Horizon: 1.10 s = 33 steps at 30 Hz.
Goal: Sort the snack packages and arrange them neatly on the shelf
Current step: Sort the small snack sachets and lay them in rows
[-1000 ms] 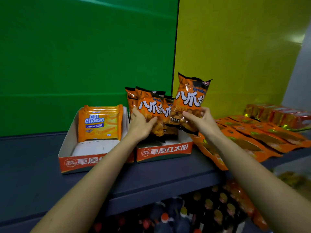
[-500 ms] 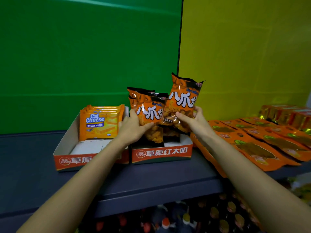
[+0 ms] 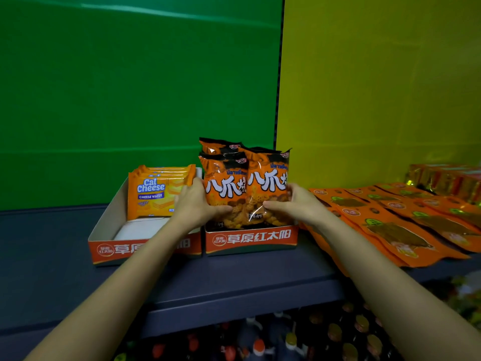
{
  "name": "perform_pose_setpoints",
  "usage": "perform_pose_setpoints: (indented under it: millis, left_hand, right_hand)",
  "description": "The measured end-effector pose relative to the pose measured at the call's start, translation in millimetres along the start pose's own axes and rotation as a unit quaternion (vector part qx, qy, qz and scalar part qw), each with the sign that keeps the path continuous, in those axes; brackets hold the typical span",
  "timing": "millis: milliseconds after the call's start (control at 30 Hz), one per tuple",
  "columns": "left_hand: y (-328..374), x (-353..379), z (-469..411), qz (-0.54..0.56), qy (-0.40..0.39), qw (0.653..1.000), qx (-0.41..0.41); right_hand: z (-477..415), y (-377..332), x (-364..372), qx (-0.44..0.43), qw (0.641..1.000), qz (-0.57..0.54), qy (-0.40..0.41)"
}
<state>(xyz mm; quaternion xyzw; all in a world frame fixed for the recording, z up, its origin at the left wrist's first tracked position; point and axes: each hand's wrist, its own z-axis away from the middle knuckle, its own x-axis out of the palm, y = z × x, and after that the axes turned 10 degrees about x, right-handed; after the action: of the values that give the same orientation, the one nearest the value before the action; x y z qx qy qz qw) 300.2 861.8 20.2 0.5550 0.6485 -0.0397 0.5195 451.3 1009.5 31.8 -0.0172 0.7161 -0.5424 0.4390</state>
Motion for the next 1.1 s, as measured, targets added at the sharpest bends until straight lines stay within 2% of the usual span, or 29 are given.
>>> perform_pose_setpoints:
  millis: [200,300,400,500,567,700,833,1100]
  left_hand:
    - [2.9,-0.3,4.2,0.0,0.01,1.0,0.01]
    - [2.1,-1.9,6.7,-0.011,0.009,1.0,0.023]
    - [-0.7,-8.4,10.2,-0.044,0.013,0.998,0.044]
    - [-9.1,-23.8,14.1,-0.058,0.028,0.995,0.071]
    - [-18.1,-37.6,18.6,-0.068,0.051,0.992,0.091]
    - [-46.1,-72.1,34.7,-0.165,0.109,0.974,0.112]
    - [-88.6,-120.5,60.2,-0.237,0.124,0.962,0.062]
    - [-187.5,-236.5,151.9,-0.337,0.123,0.932,-0.052]
  right_hand:
    - [-0.2,3.5,22.2,0.001,0.985,0.134,0.106]
    - [5.5,2.6,26.1,-0.023,0.977,0.141,0.156]
    - [13.5,-3.6,23.3,-0.082,0.967,0.118,0.208]
    - [24.3,-17.8,22.5,-0.181,0.943,0.125,0.25]
    - [29.5,-32.0,29.1,-0.239,0.932,0.134,0.236]
    - [35.7,-66.1,63.9,-0.321,0.921,0.13,0.178]
    - [50.8,-108.0,113.7,-0.379,0.906,0.137,0.129]
    - [106.8,-195.9,238.1,-0.454,0.875,0.165,-0.017]
